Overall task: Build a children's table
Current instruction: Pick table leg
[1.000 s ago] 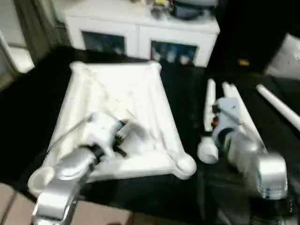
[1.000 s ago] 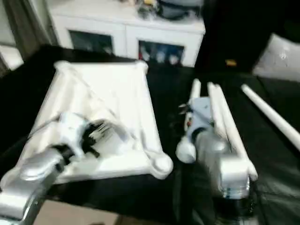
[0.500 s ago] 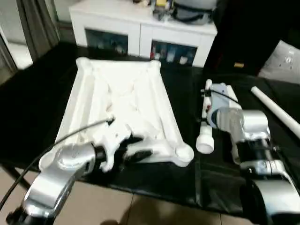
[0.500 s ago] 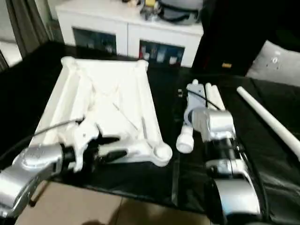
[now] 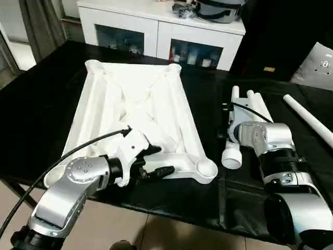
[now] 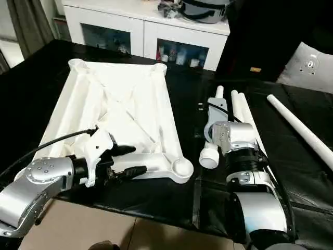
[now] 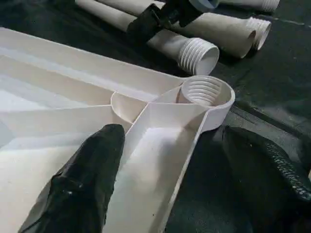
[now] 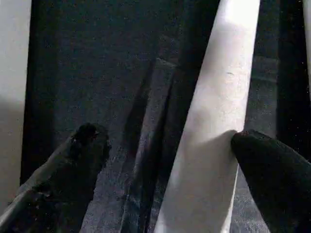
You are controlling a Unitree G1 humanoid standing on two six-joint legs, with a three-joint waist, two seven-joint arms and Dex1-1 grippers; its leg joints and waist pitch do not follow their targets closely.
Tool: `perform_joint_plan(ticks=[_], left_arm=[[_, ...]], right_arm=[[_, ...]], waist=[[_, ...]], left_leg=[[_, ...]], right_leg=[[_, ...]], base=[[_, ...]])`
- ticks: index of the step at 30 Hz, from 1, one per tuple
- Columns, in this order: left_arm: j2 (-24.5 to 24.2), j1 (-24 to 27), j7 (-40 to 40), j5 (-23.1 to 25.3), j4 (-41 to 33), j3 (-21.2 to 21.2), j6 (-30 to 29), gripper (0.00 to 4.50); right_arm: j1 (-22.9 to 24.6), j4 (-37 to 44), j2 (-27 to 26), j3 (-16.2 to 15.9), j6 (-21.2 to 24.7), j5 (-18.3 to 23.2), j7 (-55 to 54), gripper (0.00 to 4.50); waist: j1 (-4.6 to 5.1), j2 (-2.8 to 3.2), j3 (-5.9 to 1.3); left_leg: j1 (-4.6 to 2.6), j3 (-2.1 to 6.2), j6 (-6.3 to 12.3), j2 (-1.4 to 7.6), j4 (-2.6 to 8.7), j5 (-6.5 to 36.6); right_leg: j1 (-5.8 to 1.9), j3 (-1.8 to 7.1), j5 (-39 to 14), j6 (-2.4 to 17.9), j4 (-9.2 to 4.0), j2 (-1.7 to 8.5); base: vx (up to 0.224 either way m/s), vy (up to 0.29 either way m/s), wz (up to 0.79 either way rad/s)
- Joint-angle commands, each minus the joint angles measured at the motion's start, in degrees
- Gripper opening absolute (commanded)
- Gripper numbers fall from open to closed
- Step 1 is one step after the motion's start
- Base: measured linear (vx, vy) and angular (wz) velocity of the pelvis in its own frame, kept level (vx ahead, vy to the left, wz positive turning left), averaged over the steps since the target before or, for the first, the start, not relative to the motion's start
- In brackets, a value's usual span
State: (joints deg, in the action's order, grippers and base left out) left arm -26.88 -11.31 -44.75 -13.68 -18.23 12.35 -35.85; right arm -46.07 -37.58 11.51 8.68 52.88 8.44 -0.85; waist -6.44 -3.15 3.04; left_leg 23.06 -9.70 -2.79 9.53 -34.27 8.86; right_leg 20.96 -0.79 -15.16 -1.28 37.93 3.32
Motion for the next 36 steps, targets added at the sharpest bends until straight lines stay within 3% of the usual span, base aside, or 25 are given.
perform_joint_plan(ticks=[1, 10, 12, 13, 15, 23, 24, 26, 33, 34, 36], left_arm=[[0.02, -0.78, 0.26, 0.50, 0.40, 0.75, 0.24, 3.99], [-0.42, -2.14, 0.33, 1.06, 1.93, 1.16, 0.62, 4.03], [-0.45, -2.22, 0.33, 1.13, 2.04, 1.19, 0.68, 4.05], [-0.52, -2.34, 0.29, 1.15, 2.11, 1.18, 0.67, 4.05], [-0.55, -2.47, 0.24, 1.18, 2.19, 1.18, 0.64, 4.05], [-0.51, -3.01, 0.44, 1.48, 2.78, 1.49, 0.88, 4.05], [-0.47, -3.16, 0.58, 1.57, 2.77, 1.55, 0.83, 4.05], [-0.40, -3.31, 0.82, 1.66, 2.73, 1.52, 0.73, 4.05], [-0.16, -3.12, 1.25, 1.58, 3.05, 1.18, 0.59, 4.05], [-0.12, -3.28, 1.30, 1.64, 3.10, 1.23, 0.57, 4.05], [-0.18, -3.71, 1.35, 1.71, 3.35, 1.30, 0.67, 4.05]], right_arm=[[1.33, 0.56, 0.27, 1.63, 0.69, 0.53, -0.63, 4.50], [3.92, 2.02, 0.72, 4.68, 3.12, 2.30, -0.33, 4.32], [4.04, 1.87, 0.69, 4.87, 3.14, 2.44, -0.32, 3.94], [4.15, 1.91, 0.63, 5.07, 3.21, 2.58, -0.34, 3.94], [4.36, 2.27, 0.46, 5.35, 3.52, 2.74, -0.35, 3.81], [4.96, 3.49, 0.03, 6.57, 4.65, 3.40, -0.58, 3.01], [4.99, 3.55, -0.05, 7.01, 4.57, 3.63, -0.81, 2.91], [5.02, 3.67, -0.14, 7.55, 4.40, 3.86, -1.19, 2.79], [5.67, 5.18, -0.33, 7.75, 4.75, 3.85, -1.54, 2.23], [5.85, 5.46, -0.32, 7.92, 4.73, 3.89, -1.63, 2.13], [6.51, 6.68, -0.59, 9.01, 3.17, 4.01, -2.53, 1.99]], waist=[[0.07, 0.69, -3.52], [0.03, 0.91, -3.72], [0.01, 0.89, -3.71], [0.00, 1.20, -3.72], [0.05, 0.98, -3.70], [0.01, 1.06, -3.70], [0.06, 0.69, -3.66], [0.01, 1.02, -3.67], [0.08, 0.97, -3.63], [0.01, 1.57, -3.67], [0.08, 1.24, -3.66]], left_leg=[[-2.32, 0.65, -5.97, 2.96, 4.31, 10.59], [-2.21, 0.72, -6.20, 2.83, 4.26, 10.00], [-2.24, 0.69, -6.20, 2.81, 4.27, 10.00], [-2.27, 0.76, -6.37, 2.81, 4.29, 10.18], [-2.27, 0.72, -6.46, 2.83, 4.29, 10.34], [-2.30, 0.75, -6.67, 2.89, 4.37, 10.63], [-2.30, 0.69, -6.58, 2.89, 4.39, 10.82], [-2.32, 0.70, -6.58, 2.88, 4.36, 10.75], [-2.25, 0.74, -6.80, 2.86, 4.43, 10.89], [-2.33, 0.83, -7.05, 2.87, 4.40, 11.20], [-2.28, 0.77, -7.21, 2.82, 4.42, 11.33]], right_leg=[[-0.94, 1.69, 1.37, 7.94, -4.46, 3.92], [-1.09, 1.65, 3.67, 7.79, -4.36, 3.82], [-1.05, 1.66, 3.76, 8.06, -4.36, 3.81], [-1.02, 1.63, 3.68, 8.11, -4.30, 3.81], [-1.05, 1.62, 3.80, 8.29, -4.36, 3.82], [-1.02, 1.63, 3.62, 8.33, -4.37, 3.86], [-1.04, 1.64, 3.26, 8.34, -4.48, 3.86], [-0.99, 1.67, 2.79, 8.34, -4.42, 3.93], [-1.02, 1.64, 2.73, 8.03, -4.47, 3.88], [-0.93, 1.66, 2.61, 7.97, -4.37, 3.92], [-0.97, 1.73, 2.96, 7.81, -4.50, 3.85]], base=[[0.000, 0.000, 0.00], [0.000, 0.000, 0.00], [0.000, 0.000, 0.00], [0.000, 0.000, 0.00], [0.000, 0.000, 0.00], [0.000, 0.000, 0.00], [0.000, 0.000, 0.00], [0.000, 0.000, 0.00], [0.000, 0.000, 0.00], [0.000, 0.000, 0.00], [0.000, 0.000, 0.00]])
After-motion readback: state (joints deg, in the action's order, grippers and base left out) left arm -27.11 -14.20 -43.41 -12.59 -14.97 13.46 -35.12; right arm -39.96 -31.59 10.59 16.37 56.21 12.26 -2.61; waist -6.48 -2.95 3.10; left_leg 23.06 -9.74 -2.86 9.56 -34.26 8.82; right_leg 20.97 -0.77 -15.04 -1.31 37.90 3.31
